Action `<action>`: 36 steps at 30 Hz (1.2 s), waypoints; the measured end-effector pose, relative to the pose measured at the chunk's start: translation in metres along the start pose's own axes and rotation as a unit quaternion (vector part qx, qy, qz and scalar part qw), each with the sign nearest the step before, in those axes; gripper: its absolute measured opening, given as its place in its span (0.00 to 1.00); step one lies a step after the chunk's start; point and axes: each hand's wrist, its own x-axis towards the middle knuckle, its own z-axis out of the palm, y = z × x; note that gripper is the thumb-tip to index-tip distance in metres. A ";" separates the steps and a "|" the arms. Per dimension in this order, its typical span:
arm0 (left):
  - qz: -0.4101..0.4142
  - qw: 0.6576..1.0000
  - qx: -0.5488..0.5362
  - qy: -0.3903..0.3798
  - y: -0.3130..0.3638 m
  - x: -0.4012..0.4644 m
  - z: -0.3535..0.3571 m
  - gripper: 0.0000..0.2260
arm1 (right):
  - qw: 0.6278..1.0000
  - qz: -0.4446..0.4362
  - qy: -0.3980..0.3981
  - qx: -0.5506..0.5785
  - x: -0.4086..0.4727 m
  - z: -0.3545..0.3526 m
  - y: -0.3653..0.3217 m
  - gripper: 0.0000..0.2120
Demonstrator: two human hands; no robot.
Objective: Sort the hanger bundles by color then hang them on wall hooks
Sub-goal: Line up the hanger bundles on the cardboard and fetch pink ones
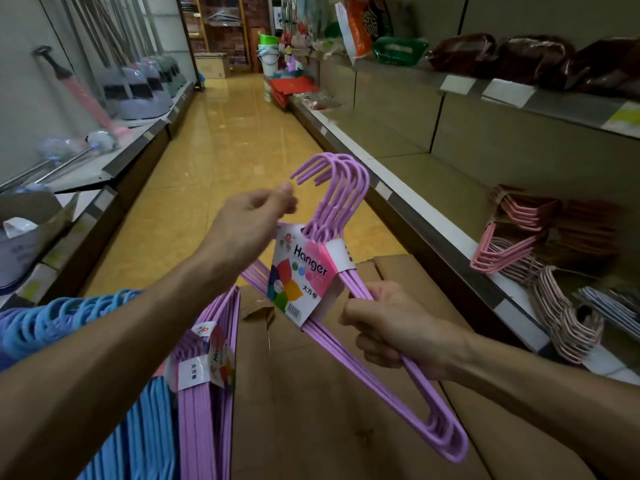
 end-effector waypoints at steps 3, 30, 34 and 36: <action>0.036 0.997 0.033 -0.065 0.013 -0.012 0.014 0.24 | 0.998 0.001 -0.008 -0.055 0.000 0.007 0.004 0.09; 0.070 0.991 -0.065 -0.089 0.003 -0.008 0.019 0.14 | 0.931 0.099 -0.238 0.258 0.006 0.012 0.011 0.19; 0.075 0.993 -0.020 -0.085 -0.004 -0.007 0.016 0.10 | 0.942 0.108 -0.220 0.231 0.010 0.016 0.014 0.19; 0.071 0.994 -0.014 -0.077 -0.006 -0.007 0.014 0.10 | 0.942 0.107 -0.221 0.227 0.013 0.017 0.015 0.18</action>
